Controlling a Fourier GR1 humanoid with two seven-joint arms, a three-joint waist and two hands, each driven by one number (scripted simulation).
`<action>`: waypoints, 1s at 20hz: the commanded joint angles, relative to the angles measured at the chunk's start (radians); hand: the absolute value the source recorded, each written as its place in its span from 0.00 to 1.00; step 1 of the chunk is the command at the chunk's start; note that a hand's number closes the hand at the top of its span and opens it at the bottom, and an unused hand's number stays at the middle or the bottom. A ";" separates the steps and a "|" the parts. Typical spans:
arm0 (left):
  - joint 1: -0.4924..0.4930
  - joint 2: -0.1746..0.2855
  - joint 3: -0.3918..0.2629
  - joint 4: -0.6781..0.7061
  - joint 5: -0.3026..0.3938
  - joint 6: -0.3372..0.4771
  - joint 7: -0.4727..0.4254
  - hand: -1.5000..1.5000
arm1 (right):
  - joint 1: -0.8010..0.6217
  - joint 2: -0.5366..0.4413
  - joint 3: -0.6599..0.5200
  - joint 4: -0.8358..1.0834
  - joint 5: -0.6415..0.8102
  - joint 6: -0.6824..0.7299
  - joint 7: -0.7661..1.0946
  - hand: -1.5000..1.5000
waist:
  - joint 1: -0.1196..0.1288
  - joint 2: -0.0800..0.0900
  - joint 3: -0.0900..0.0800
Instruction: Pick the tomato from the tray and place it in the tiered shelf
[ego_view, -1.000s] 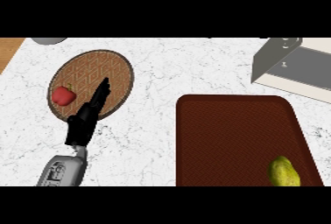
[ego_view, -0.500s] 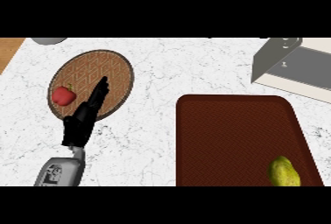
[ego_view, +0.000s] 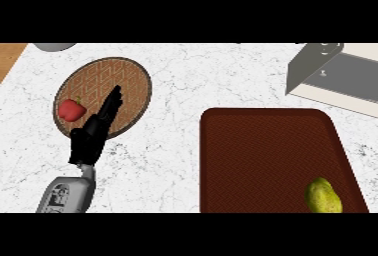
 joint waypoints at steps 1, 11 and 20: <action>0.003 -0.042 -0.033 0.017 -0.036 0.038 -0.012 0.50 | 0.014 -0.076 -0.030 0.068 0.108 -0.023 0.119 0.00 | -0.004 0.000 0.000; 0.064 -0.044 -0.036 -0.031 -0.038 0.027 -0.035 0.50 | 0.085 0.002 -0.042 -0.048 -0.017 -0.089 0.148 0.00 | -0.001 -0.002 0.001; -0.001 -0.025 -0.001 -0.006 -0.028 0.013 0.008 0.50 | 0.148 0.026 -0.029 -0.242 -0.195 0.014 0.159 0.00 | -0.008 -0.004 0.001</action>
